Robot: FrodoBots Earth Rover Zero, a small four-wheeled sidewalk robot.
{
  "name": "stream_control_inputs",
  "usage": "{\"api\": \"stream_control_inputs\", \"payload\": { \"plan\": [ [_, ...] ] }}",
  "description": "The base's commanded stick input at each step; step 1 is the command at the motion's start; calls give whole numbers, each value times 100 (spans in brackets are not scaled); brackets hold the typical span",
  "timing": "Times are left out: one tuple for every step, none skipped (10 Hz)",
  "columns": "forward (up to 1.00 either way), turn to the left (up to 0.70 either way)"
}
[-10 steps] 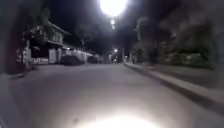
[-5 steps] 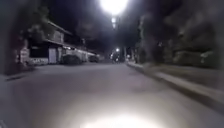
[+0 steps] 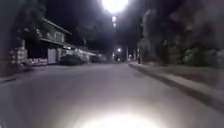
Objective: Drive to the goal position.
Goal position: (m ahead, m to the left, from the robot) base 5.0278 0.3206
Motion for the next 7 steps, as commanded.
{"api": "stream_control_inputs", "payload": {
  "plan": [
    [100,0],
    [100,0],
    [100,0],
    [100,0],
    [100,0],
    [100,0],
    [100,0]
  ]
}}
